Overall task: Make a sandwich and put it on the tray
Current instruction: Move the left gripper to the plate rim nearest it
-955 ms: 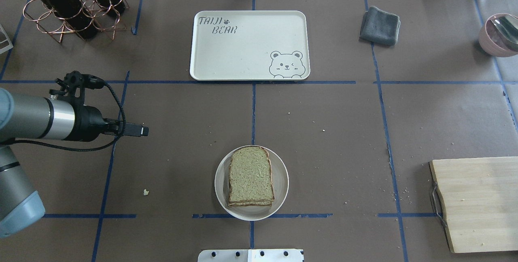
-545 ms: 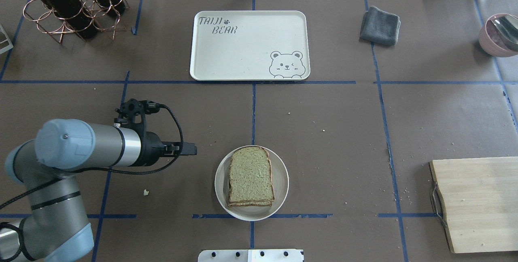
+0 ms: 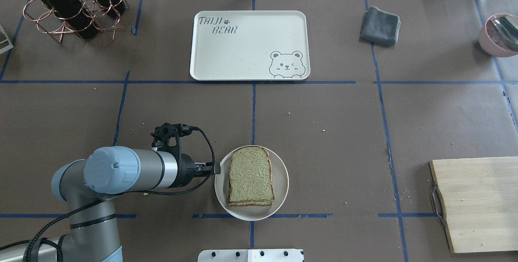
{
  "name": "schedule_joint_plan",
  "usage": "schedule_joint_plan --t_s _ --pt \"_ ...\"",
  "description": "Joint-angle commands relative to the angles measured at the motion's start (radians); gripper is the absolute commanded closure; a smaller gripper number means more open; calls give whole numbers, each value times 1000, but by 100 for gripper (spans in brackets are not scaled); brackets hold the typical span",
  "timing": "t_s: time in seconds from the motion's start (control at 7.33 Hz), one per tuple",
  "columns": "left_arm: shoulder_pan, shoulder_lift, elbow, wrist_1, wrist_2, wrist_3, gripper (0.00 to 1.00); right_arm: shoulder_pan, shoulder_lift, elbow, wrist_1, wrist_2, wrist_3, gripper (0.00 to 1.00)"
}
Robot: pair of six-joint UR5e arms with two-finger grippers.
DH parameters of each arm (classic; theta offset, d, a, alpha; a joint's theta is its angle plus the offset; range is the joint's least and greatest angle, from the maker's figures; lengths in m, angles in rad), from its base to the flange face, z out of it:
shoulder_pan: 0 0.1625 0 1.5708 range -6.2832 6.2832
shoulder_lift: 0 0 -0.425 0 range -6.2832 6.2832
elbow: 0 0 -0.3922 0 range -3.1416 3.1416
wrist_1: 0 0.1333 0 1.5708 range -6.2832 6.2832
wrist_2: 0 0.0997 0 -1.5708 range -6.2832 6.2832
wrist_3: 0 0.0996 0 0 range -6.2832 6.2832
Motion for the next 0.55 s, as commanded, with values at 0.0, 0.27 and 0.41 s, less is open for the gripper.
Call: schedule_joint_plan --t_s 0.0,0.27,0.41 --pt "32 -11 23 -3 12 -2 53 0 0 -1 0 0 0 0" --pt "50 -24 25 -3 14 -16 70 0 0 -2 0 -2 0 0" --pt "55 -24 29 -3 14 -16 78 0 2 -8 0 -2 0 0"
